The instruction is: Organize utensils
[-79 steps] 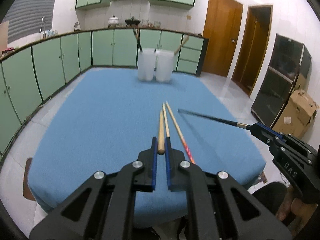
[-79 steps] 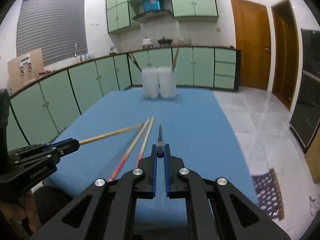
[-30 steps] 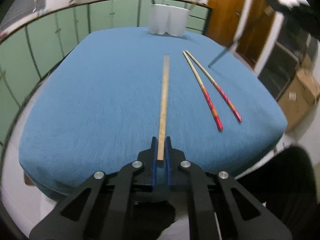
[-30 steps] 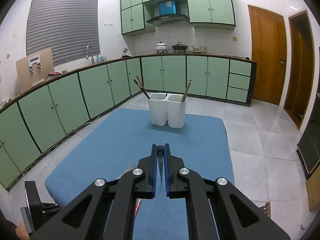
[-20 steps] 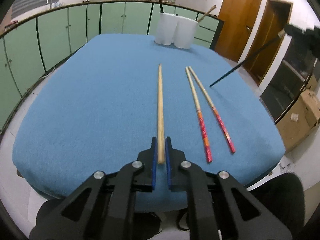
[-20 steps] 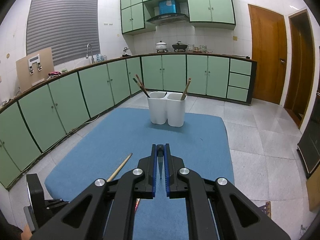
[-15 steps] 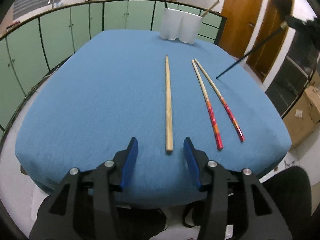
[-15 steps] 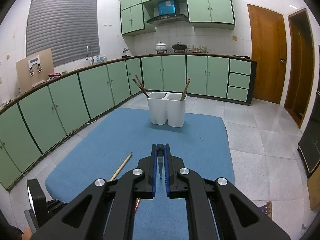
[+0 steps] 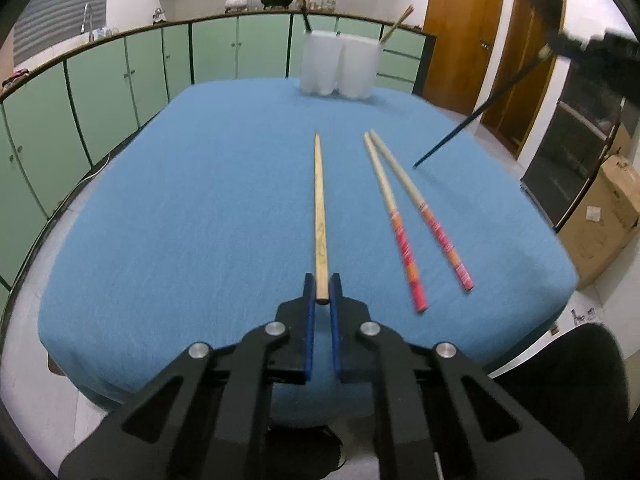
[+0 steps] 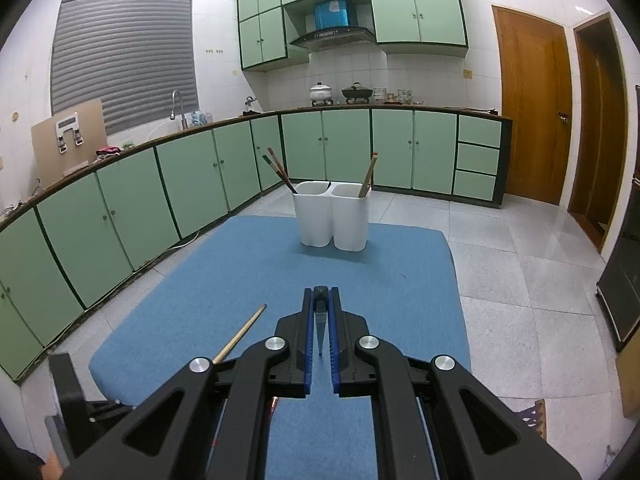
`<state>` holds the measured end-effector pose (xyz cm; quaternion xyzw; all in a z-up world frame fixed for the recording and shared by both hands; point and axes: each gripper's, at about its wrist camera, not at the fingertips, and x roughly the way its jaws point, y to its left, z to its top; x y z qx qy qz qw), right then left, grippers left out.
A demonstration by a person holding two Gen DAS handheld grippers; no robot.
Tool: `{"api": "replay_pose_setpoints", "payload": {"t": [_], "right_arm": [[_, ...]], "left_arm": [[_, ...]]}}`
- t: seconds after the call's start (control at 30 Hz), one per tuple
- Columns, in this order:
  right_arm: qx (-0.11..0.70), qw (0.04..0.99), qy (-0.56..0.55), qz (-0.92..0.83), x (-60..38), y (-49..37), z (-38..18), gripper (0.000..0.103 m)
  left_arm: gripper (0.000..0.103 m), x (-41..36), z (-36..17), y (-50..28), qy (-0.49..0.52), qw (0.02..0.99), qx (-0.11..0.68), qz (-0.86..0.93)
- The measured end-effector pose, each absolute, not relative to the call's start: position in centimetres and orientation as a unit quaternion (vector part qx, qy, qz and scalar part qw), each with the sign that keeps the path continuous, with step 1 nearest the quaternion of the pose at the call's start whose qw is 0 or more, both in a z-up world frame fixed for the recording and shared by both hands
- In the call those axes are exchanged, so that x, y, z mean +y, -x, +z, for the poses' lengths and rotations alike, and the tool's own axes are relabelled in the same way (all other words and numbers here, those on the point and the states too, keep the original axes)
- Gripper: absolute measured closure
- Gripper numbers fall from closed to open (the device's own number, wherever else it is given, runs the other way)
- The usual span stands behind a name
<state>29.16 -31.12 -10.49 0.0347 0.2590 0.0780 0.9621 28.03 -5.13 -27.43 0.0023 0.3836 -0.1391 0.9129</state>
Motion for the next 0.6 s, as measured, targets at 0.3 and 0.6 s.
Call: {"api": "replay_pose_setpoints", "payload": {"t": [0.3,0.6], "right_arm": [[0.259,0.963,-0.025,0.077,-30.9,-29.8,-10.2,0.096],[0.262,0.962,-0.005,0.082,-30.4,-31.0,-9.6,0.096]], "left_arm": [[0.097,-4.6,-18.4,-29.0,0.026,0.934,0.320,-0.159],[0.097,-4.6,-12.9,-32.2,0.009,0.947,0.275,-0.165]]}}
